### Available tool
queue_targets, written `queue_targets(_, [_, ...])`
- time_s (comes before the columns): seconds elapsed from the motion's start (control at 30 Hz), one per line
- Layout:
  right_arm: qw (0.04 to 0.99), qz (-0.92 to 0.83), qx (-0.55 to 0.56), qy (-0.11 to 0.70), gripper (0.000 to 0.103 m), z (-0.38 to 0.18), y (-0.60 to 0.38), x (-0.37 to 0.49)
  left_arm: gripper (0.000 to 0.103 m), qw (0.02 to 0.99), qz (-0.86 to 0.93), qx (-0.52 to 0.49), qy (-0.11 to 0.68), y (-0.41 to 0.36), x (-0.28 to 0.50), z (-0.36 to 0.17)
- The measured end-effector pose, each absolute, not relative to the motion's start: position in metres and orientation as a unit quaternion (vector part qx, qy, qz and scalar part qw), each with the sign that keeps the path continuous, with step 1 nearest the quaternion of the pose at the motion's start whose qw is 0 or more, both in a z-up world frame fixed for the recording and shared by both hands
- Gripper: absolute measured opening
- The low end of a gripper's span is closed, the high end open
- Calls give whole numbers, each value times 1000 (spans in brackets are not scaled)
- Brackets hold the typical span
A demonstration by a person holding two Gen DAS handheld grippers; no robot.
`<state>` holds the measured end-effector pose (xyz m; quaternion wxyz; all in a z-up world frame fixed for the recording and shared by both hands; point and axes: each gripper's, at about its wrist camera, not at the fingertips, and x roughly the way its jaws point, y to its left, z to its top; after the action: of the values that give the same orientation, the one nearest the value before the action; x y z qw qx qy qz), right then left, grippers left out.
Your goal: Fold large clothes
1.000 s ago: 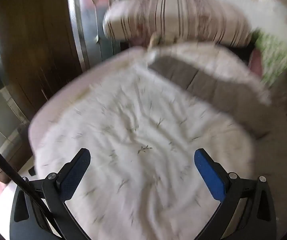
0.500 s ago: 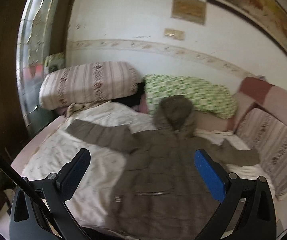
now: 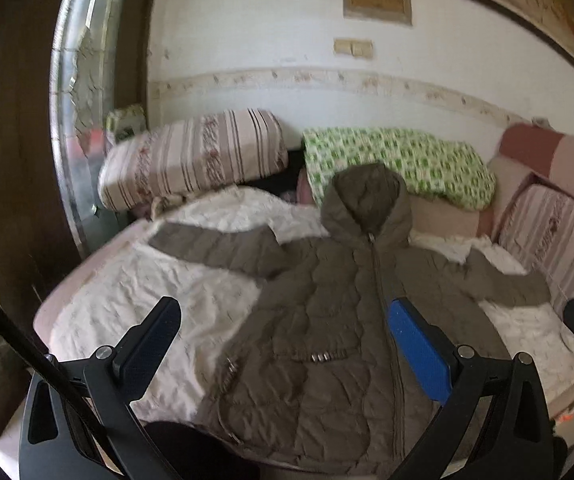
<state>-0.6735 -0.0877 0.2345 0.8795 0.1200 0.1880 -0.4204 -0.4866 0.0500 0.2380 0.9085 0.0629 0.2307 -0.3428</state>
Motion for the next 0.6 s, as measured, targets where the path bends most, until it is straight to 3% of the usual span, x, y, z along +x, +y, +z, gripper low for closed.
queue_targets(0.6, [868, -423, 117, 232, 103, 215, -95, -646, 103, 901, -338, 75, 262, 35, -480, 214])
